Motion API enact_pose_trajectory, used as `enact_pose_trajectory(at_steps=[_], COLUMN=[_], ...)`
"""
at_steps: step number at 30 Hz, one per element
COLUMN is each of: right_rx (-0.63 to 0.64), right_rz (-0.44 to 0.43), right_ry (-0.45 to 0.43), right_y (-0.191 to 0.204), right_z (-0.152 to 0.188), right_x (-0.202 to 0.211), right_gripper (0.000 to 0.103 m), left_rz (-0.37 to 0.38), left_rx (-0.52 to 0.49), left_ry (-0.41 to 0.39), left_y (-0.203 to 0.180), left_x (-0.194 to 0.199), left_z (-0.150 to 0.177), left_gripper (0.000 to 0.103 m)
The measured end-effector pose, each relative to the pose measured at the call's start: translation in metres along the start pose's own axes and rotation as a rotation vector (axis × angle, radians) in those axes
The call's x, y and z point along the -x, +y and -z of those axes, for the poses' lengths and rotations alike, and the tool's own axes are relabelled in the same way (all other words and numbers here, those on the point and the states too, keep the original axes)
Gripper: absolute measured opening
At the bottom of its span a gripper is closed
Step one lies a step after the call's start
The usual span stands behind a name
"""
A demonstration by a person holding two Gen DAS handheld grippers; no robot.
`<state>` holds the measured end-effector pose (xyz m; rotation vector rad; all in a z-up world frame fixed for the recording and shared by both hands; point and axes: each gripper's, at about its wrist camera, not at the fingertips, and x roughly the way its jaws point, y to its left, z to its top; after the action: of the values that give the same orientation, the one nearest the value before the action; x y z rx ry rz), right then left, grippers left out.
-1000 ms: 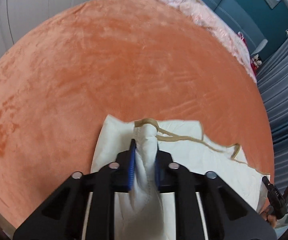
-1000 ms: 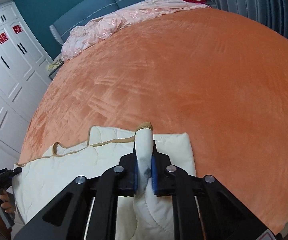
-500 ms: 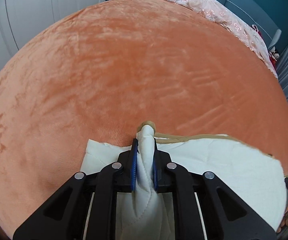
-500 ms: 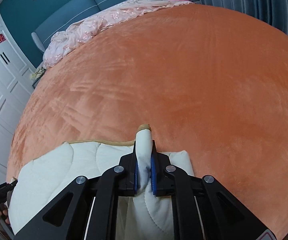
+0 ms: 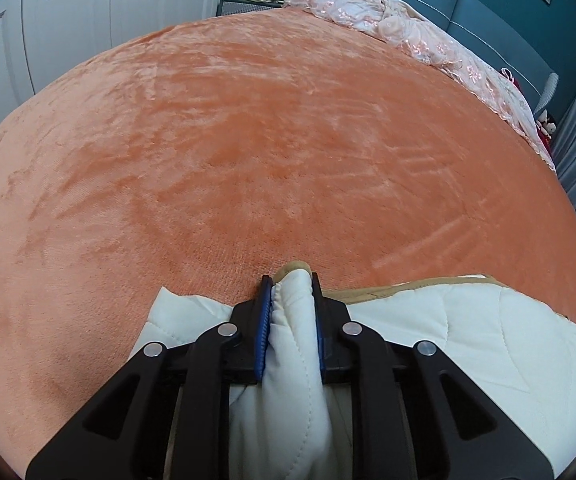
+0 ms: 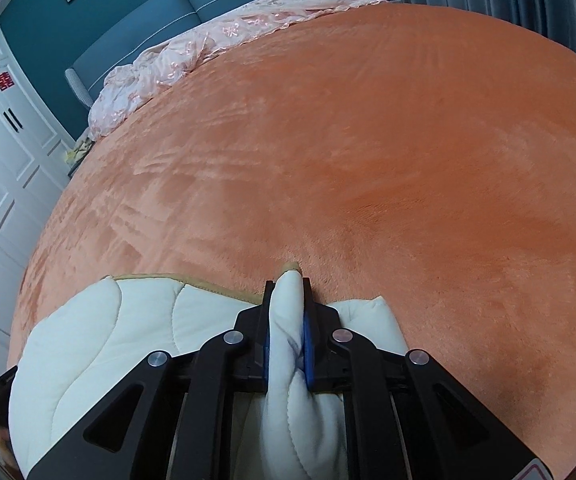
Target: Fold large clothes
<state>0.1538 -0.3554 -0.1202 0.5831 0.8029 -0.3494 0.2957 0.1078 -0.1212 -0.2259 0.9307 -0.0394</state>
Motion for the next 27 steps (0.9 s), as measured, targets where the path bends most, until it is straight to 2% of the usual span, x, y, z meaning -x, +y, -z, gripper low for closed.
enact_pose_trajectory(at_steps=[4,6,7,8,10,12,13,14,15,17,19,20,21,22,23,24,27], right_rx=[-0.009,-0.025,-0.031,-0.035,-0.056,-0.091,-0.109,-0.108,-0.079,0.005,0.132,0.198,0.275,0.331,0.378,0.416,0.451], right_rz=[-0.003,-0.016,-0.015,-0.002,0.022,0.064,0.100,0.116,0.098,0.032,-0.056,-0.090,-0.120,-0.135,-0.144,-0.149,-0.151], right_ry=[0.011,0.036,0.050,0.056,-0.014,-0.127,-0.182,-0.220,-0.248,-0.249,-0.184,-0.141,-0.089,-0.046,-0.006,0.024,0.106], right_y=[-0.001,-0.004,-0.007,-0.008,-0.011,-0.018,-0.020,-0.017,-0.009,0.020,0.065,0.087,0.113,0.133,0.150,0.163,0.183], right_z=[-0.003,-0.009,-0.013,-0.019,-0.034,-0.046,-0.052,-0.057,-0.060,-0.057,-0.041,-0.031,-0.016,-0.003,0.011,0.024,0.049], right_x=[-0.002,-0.001,0.003,0.009,0.036,0.073,0.093,0.109,0.122,0.135,0.129,0.122,0.111,0.100,0.089,0.079,0.048], right_gripper=[0.009,0.009,0.010,0.019,0.030,0.040,0.044,0.044,0.044,0.042,0.035,0.021,0.013,0.003,0.001,0.001,0.000], left_rz=[-0.006,-0.015,-0.029,-0.057,-0.096,-0.127,-0.191,-0.231,-0.236,-0.182,-0.059,0.011,0.073,0.121,0.171,0.191,0.195], left_rx=[0.000,-0.001,0.000,0.006,0.036,0.049,0.051,0.044,0.031,0.028,0.001,-0.036,-0.078,-0.112,-0.147,-0.176,-0.223], left_ry=[0.006,0.036,0.053,0.058,0.007,-0.074,-0.121,-0.157,-0.183,-0.212,-0.199,-0.166,-0.123,-0.075,-0.017,0.028,0.111], left_y=[0.000,-0.001,-0.002,-0.001,0.009,0.023,0.031,0.035,0.036,0.027,0.002,-0.019,-0.040,-0.058,-0.079,-0.094,-0.123], left_x=[0.000,0.002,0.005,0.013,0.041,0.078,0.098,0.113,0.127,0.151,0.161,0.159,0.153,0.145,0.132,0.119,0.083], left_z=[-0.002,-0.008,-0.013,-0.021,-0.037,-0.057,-0.069,-0.079,-0.088,-0.098,-0.094,-0.085,-0.073,-0.061,-0.043,-0.028,0.011], left_gripper=[0.017,0.018,0.022,0.026,0.052,0.065,0.066,0.067,0.067,0.066,0.064,0.059,0.051,0.039,0.029,0.013,0.004])
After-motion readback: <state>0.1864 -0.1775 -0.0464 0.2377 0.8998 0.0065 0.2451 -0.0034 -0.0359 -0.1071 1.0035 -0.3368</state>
